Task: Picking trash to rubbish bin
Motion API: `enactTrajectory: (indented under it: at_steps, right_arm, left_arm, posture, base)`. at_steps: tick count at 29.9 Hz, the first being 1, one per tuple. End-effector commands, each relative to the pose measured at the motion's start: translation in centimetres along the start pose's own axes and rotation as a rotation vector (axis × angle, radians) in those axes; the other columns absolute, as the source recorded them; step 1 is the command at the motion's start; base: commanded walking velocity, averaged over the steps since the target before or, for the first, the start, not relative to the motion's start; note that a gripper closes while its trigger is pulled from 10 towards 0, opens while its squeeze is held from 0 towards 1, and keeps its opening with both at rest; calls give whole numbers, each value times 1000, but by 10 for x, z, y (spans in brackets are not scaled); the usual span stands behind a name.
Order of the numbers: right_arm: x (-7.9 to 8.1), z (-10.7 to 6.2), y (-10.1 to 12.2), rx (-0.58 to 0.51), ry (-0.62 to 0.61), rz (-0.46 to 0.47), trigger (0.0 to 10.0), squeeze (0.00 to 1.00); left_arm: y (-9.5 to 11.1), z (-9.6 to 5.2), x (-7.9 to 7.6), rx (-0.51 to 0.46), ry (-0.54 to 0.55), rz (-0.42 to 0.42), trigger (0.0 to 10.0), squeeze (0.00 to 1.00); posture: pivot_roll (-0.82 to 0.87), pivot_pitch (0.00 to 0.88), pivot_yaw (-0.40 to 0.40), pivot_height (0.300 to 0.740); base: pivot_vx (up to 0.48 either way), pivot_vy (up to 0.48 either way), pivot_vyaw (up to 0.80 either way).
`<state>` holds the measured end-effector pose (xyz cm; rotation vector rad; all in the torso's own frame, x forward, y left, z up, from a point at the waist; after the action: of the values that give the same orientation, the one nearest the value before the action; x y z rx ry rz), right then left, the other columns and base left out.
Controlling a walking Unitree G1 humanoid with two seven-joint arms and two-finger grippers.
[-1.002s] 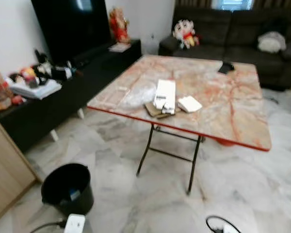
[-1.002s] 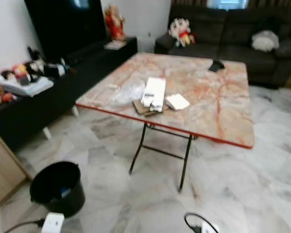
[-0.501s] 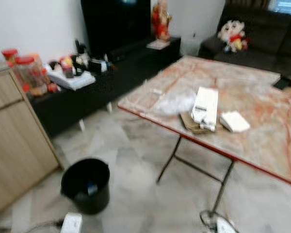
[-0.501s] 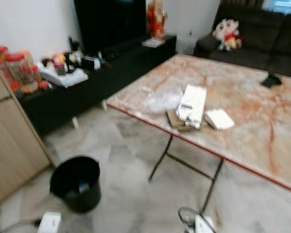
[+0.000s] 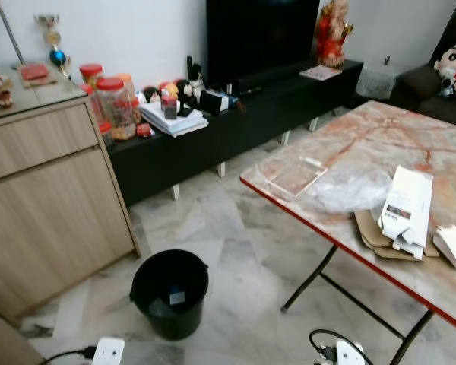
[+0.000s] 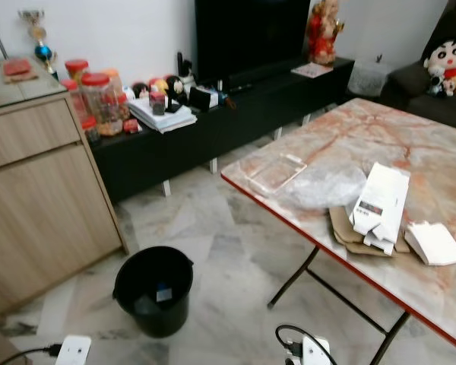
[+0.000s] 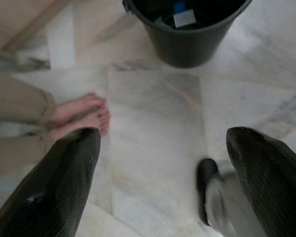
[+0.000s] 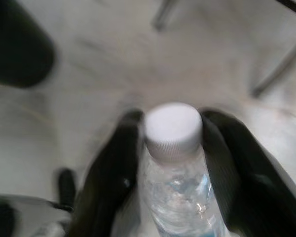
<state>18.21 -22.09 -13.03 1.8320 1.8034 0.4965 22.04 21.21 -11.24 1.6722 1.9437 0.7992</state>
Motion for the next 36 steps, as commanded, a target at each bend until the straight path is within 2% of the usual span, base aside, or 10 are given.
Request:
enactTrajectory:
  at_steps: [1,3,14,16,28,36]
  right_arm:
    - [14,4,19,-54,34,-4,10000,0]
    - [15,4,20,-58,37,7,10000,0]
    - [15,5,22,-63,35,5,10000,0]
    - [18,5,22,-61,42,-21,10000,0]
    - [19,5,21,-62,45,-17,10000,0]
    - [18,5,22,-64,43,-9,10000,0]
  left_arm:
    - [-1,-1,18,10,41,11,10000,0]
    - [-2,-1,18,9,43,9,10000,0]
    - [-3,-2,19,9,43,9,10000,0]
    - [-3,-2,19,8,44,9,10000,0]
    - [-2,-2,19,6,43,9,10000,0]
    - [-3,-2,19,7,41,10,10000,0]
  posture:
    - [146,44,-35,740]
    - [146,44,-35,740]
    - [156,51,-35,740]
    - [156,51,-35,740]
    - [160,53,-37,740]
    - [160,53,-37,740]
  base:
    - [401,0,800]
    - [399,0,800]
    - [398,0,0]
    - [401,0,800]
    - [400,0,785]
    - [400,0,0]
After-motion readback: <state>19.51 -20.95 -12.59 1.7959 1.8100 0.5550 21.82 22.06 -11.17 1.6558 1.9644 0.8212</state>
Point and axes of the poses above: a point about 5 cm out from each wrist's last joint towards the gripper, its own z axis pointing out of the wrist towards the gripper, its own y axis along the axis of the wrist's last joint, x = y × z, the point moved 5 cm from there along z, pointing out of the wrist towards the gripper, and after that the axes turned 12 degrees about -z, right-handed, at the moved point
